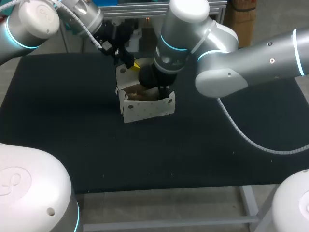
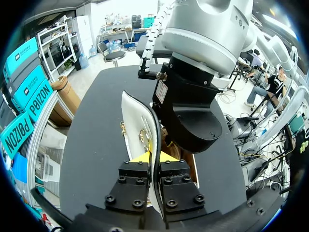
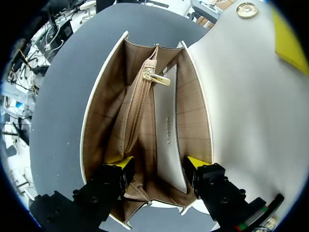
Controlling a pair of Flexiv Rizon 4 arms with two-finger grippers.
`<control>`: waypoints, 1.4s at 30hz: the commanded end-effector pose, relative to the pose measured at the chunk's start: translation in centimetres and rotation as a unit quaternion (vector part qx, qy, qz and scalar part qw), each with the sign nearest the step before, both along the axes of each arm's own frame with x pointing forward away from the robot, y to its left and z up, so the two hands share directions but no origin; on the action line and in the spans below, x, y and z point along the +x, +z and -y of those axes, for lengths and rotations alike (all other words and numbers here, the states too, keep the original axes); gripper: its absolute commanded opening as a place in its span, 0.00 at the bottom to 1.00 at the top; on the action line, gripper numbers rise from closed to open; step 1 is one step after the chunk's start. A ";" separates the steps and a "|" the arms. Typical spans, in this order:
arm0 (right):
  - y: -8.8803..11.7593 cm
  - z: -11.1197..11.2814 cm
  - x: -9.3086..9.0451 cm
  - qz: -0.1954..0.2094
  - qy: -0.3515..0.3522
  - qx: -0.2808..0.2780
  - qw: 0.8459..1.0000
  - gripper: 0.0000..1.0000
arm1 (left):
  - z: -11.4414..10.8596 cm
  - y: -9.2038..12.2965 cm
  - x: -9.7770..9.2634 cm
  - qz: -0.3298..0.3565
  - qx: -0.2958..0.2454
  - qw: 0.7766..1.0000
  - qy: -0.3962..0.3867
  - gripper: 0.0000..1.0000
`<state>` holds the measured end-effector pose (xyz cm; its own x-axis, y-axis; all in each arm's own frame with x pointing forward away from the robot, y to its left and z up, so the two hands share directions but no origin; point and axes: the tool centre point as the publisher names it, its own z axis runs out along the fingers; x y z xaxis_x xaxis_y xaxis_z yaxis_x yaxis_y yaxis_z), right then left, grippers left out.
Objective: Pick up the bag, open it, inspect its contents, close it, and place it on the opposite side
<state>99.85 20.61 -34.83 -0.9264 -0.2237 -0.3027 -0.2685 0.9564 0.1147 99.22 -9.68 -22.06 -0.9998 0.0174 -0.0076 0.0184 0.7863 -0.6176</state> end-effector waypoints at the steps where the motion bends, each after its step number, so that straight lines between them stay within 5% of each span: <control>1: -1.0 -0.3 0.5 -0.022 0.003 -0.009 1.000 0.95 | 0.3 0.3 -0.5 -0.001 -0.001 1.000 -0.003 0.00; 35: -1.1 -0.2 0.6 -0.010 0.007 -0.006 1.000 0.93 | 0.5 0.1 -0.3 -0.003 0.000 1.000 -0.006 0.00; 38: -0.9 -0.1 0.5 -0.005 0.008 -0.005 1.000 0.86 | 0.6 0.1 -0.3 -0.004 0.001 1.000 -0.007 0.00; 41: -0.8 -0.2 0.4 -0.002 0.009 -0.004 1.000 0.49 | 0.6 0.0 -0.3 -0.004 0.001 1.000 -0.008 0.00; 42: -0.8 -0.2 0.4 -0.001 0.009 -0.004 1.000 0.45 | 0.6 0.0 -0.3 -0.004 0.000 1.000 -0.008 0.00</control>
<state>100.05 20.54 -34.74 -0.9237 -0.2427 -0.2966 -0.2859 0.9517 0.1116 99.26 -9.82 -22.09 -0.9996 0.0285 -0.0023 0.0238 0.7872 -0.6163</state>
